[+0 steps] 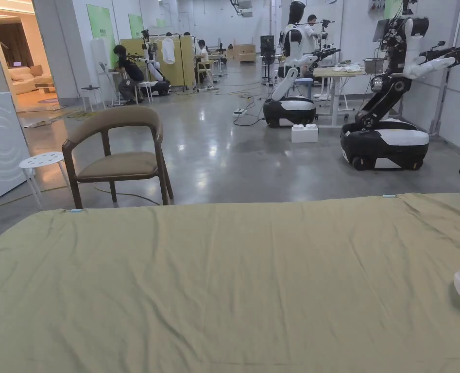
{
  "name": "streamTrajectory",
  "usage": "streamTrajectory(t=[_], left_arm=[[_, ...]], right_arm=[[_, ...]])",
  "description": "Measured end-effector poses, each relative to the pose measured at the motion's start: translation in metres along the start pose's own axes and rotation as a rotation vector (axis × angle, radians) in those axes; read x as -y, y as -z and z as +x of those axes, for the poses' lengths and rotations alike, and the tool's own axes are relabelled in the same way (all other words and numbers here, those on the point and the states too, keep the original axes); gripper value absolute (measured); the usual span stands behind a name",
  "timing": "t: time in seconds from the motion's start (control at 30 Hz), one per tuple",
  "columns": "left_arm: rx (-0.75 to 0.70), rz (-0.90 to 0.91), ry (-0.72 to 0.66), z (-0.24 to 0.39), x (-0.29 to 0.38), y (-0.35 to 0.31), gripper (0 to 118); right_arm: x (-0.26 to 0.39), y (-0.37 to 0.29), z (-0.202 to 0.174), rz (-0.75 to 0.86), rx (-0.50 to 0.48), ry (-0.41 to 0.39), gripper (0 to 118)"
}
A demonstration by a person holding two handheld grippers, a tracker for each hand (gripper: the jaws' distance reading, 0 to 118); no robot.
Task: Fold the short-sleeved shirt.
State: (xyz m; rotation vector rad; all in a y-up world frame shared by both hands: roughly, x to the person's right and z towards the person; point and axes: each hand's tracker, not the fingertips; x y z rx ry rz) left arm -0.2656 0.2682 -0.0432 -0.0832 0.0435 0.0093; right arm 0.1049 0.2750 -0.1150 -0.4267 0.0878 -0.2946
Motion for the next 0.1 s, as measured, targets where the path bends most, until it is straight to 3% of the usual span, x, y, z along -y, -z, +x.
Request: streamTrajectory(t=[0.1], left_arm=[[0.003,0.002,0.000,-0.0002,0.0003,-0.0017,115]], right_arm=[[0.0035,0.0027,0.0037,0.025,0.083,0.048,118]])
